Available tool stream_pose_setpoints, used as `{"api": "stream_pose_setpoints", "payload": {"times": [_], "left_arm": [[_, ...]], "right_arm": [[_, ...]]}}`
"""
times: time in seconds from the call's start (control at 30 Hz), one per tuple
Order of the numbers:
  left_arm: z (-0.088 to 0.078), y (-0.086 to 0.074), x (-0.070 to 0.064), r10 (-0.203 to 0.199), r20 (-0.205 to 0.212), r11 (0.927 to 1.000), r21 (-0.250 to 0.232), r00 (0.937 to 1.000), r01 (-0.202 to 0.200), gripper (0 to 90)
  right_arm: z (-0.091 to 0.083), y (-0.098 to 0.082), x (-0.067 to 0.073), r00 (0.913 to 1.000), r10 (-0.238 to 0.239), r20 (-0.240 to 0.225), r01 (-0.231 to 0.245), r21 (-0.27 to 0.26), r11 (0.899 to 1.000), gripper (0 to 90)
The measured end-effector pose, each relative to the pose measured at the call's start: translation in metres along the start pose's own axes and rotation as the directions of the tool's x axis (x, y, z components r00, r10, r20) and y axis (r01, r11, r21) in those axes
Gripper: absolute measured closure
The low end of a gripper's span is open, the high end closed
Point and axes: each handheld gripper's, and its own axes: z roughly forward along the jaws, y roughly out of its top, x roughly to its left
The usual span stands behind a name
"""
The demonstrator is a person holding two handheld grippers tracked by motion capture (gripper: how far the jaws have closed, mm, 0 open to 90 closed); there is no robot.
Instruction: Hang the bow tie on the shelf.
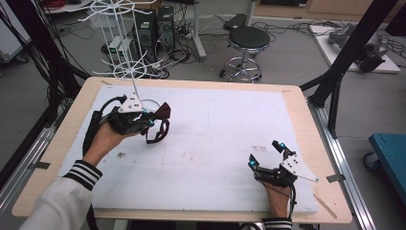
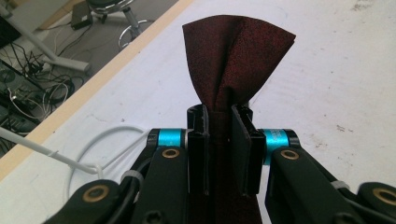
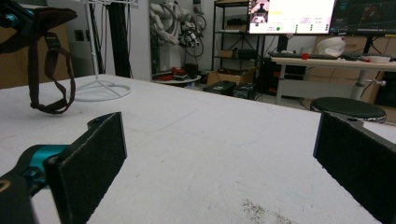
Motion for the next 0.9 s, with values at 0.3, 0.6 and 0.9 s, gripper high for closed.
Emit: {"api": "stream_pose_setpoints", "payload": {"times": [0.3, 0.6, 0.9], "left_arm": [[-0.025, -0.008, 0.008, -0.021, -0.005, 0.9984, -0.052, 0.9998, 0.020, 77.3], [-0.047, -0.006, 0.019, -0.048, -0.034, 0.9935, -0.105, 0.9983, 0.044, 77.3], [-0.062, -0.001, 0.025, -0.067, -0.047, 0.9858, -0.157, 0.9966, 0.059, 77.3]], "right_arm": [[0.000, 0.000, 0.000, 1.0000, -0.001, 0.000, 0.001, 0.000, 1.000, 1.8], [0.000, 0.000, 0.001, 1.0000, -0.002, 0.002, 0.002, 0.003, 1.000, 1.9], [0.000, 0.000, 0.000, 1.0000, -0.005, 0.002, 0.005, 0.001, 1.000, 1.9]]}}
